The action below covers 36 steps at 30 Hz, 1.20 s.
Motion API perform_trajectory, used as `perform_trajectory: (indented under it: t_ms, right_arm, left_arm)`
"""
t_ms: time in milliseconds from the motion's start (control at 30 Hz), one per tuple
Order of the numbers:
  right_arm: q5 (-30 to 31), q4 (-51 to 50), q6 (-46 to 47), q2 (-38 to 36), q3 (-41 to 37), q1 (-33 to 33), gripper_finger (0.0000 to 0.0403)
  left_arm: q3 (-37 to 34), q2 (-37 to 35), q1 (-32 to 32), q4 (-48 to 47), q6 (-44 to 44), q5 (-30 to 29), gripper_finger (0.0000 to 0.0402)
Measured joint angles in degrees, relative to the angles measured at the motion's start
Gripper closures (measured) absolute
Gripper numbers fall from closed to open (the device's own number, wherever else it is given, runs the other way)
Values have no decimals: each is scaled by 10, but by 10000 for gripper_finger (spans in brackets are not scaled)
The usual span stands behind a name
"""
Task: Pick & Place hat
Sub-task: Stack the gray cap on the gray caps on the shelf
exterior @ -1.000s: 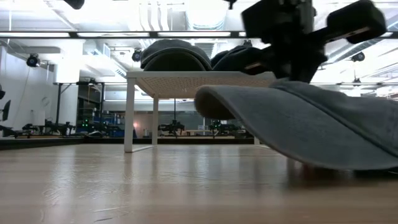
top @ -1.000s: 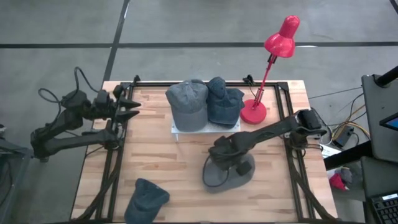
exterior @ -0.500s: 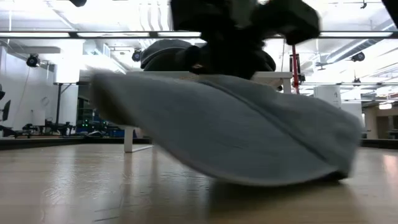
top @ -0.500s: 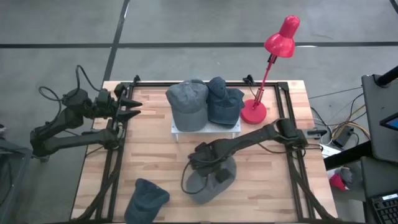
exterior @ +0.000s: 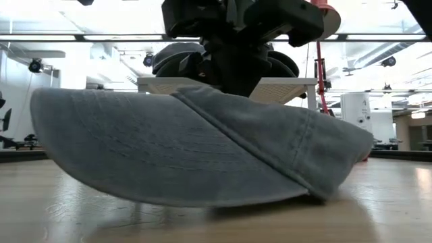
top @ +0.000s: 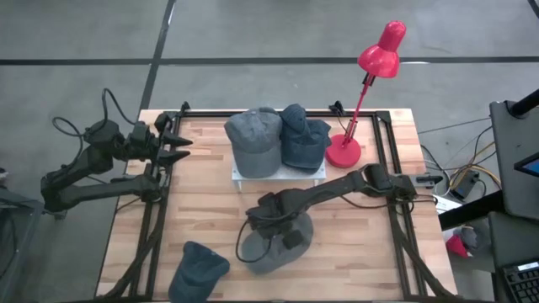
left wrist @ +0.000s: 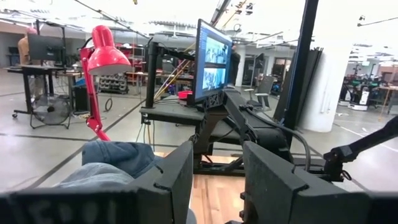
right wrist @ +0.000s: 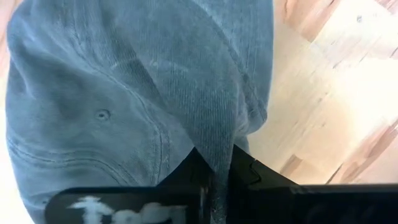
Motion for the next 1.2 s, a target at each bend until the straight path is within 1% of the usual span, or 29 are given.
perform_trajectory:
  t_ms: [167, 267, 600, 867, 1033, 1200]
  right_arm:
    - [0, -3, 31, 0, 5, -2, 394]
    - [0, -15, 45, 0, 13, -3, 386]
    - [2, -54, 53, -2, 37, -3, 315]
    - [15, -66, 51, -4, 43, -3, 281]
    - [17, -86, 72, -10, 43, -3, 271]
    - [17, -117, 122, -22, 43, -3, 277]
  left_arm:
    - [0, 0, 0, 0, 7, 5, 257]
    - [0, 1, 0, 0, 7, 12, 257]
    - [0, 10, 0, -13, 9, 20, 257]
    - [0, 14, 0, -22, 15, 19, 257]
    - [0, 15, 0, -22, 17, 19, 257]
    - [2, 17, 0, -27, 18, 19, 257]
